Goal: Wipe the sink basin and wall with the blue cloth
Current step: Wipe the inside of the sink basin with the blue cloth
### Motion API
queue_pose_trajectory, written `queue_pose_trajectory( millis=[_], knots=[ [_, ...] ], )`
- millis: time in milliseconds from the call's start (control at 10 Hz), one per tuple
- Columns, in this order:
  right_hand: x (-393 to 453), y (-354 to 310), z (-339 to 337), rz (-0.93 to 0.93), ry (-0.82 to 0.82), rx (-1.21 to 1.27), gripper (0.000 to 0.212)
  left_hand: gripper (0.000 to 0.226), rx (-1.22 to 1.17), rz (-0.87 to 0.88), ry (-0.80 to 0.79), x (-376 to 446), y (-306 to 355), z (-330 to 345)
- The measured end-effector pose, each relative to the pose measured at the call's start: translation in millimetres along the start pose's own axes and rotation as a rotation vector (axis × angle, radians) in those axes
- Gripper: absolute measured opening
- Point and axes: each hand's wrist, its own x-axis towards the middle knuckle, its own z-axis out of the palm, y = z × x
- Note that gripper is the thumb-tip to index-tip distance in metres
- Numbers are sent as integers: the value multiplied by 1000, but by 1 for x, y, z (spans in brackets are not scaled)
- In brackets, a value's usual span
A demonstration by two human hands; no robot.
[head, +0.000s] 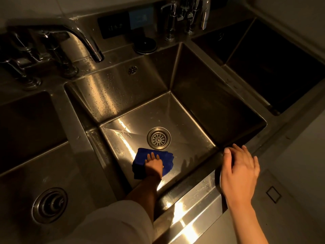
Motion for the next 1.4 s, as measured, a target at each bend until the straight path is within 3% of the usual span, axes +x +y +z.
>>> queue_pose_trajectory(
  millis=[200, 400, 600, 900, 1400],
  knots=[
    [0, -1, -1, 9, -4, 2, 47, 70, 160, 154, 39, 3, -24, 16],
    [0, -2, -2, 9, -7, 4, 47, 62, 192, 204, 133, 6, -39, 22],
    [1, -1, -1, 7, -12, -3, 47, 68, 237, 211, 156, 15, -37, 22],
    [0, -1, -1, -3, 4, -2, 59, 59, 223, 224, 178, 20, -34, 18],
    [-1, -3, -3, 4, -28, -7, 46, 59, 229, 173, 131, 21, -25, 5]
  ],
)
